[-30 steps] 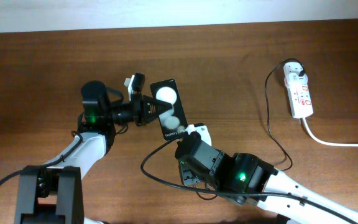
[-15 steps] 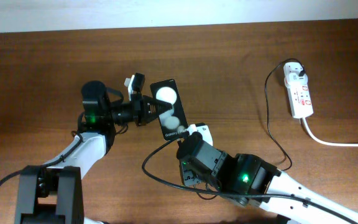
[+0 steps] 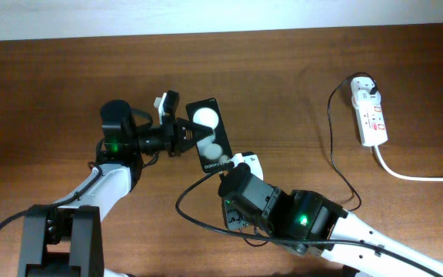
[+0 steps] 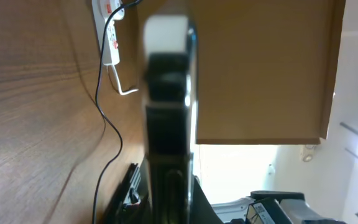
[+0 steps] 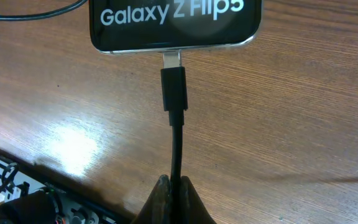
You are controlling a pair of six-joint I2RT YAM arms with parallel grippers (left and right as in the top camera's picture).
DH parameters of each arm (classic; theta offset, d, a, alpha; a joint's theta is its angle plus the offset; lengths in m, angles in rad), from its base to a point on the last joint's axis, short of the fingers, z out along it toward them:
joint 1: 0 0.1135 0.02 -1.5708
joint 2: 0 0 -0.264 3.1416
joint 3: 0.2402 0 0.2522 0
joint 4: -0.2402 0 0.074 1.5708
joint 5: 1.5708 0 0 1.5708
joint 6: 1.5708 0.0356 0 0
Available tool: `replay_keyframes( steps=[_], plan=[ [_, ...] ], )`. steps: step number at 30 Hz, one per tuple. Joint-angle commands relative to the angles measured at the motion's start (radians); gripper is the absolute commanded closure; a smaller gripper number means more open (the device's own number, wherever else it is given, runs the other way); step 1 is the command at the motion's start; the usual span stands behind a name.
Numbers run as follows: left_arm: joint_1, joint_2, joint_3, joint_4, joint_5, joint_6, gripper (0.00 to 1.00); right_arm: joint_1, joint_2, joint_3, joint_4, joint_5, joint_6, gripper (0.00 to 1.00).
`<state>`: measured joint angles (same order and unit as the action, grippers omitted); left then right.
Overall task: Plug charger to phone and switch on socket
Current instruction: 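Align the USB-C plug under the phone's charging port, then push the USB-C plug up into the phone's port with the right gripper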
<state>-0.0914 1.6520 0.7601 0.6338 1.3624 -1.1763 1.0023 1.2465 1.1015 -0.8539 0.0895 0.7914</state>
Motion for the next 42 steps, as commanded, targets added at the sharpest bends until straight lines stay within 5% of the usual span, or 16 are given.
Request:
replay_keyframes(
  steps=[1,42],
  plan=[
    [0.0,0.003,0.023,0.009,0.029,0.057,1.0,0.005,-0.016,-0.006,0.006,0.021,0.011,0.96],
    [0.0,0.003,0.023,0.008,0.074,0.045,1.0,0.005,-0.016,-0.006,0.04,0.101,-0.027,0.96]
  ],
)
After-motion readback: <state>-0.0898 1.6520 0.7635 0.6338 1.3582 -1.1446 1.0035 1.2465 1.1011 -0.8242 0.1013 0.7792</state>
